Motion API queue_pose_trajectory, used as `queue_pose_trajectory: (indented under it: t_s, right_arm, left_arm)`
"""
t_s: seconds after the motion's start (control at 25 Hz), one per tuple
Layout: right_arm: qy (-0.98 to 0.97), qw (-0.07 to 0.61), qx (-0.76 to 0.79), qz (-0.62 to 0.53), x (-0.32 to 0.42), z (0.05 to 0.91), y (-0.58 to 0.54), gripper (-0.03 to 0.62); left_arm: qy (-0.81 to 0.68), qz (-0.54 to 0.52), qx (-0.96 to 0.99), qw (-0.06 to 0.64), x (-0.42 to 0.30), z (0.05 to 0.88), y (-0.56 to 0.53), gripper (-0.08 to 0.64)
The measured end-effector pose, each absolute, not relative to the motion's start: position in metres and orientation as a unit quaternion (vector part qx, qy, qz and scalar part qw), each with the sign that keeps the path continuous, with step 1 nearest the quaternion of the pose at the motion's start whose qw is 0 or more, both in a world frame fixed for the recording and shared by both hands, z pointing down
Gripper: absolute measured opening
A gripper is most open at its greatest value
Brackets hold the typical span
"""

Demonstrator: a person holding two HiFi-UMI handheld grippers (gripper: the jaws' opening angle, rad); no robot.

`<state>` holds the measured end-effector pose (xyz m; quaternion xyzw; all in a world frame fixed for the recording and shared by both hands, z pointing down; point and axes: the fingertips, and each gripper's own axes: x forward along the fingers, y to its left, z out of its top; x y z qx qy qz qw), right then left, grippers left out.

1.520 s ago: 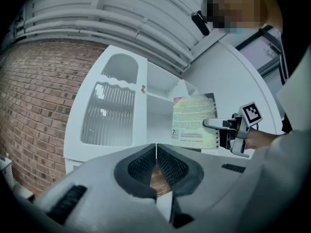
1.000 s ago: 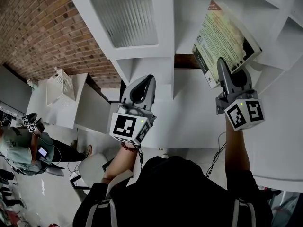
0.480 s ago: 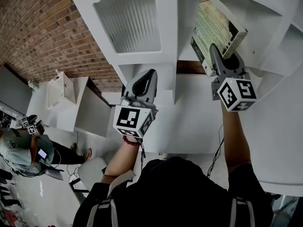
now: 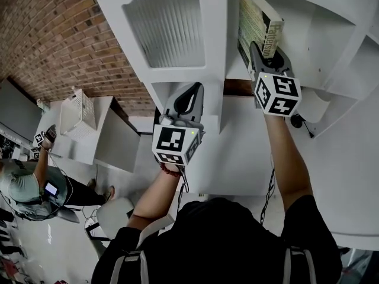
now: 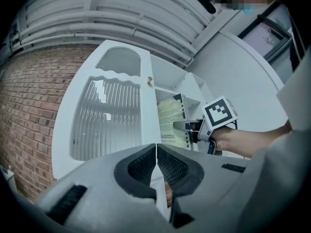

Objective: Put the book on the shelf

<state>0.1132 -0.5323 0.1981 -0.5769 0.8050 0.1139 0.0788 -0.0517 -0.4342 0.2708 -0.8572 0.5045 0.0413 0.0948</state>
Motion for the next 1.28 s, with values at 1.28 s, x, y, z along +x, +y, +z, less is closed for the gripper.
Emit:
queue_pose_trajectory:
  t_s: [1.28]
  right_arm:
    - [0.799, 0.027, -0.593, 0.099, 0.062, 0.212, -0.598, 0.166]
  left_arm:
    - [0.508, 0.029, -0.857, 0.076, -0.056, 0.283, -0.442, 0.020]
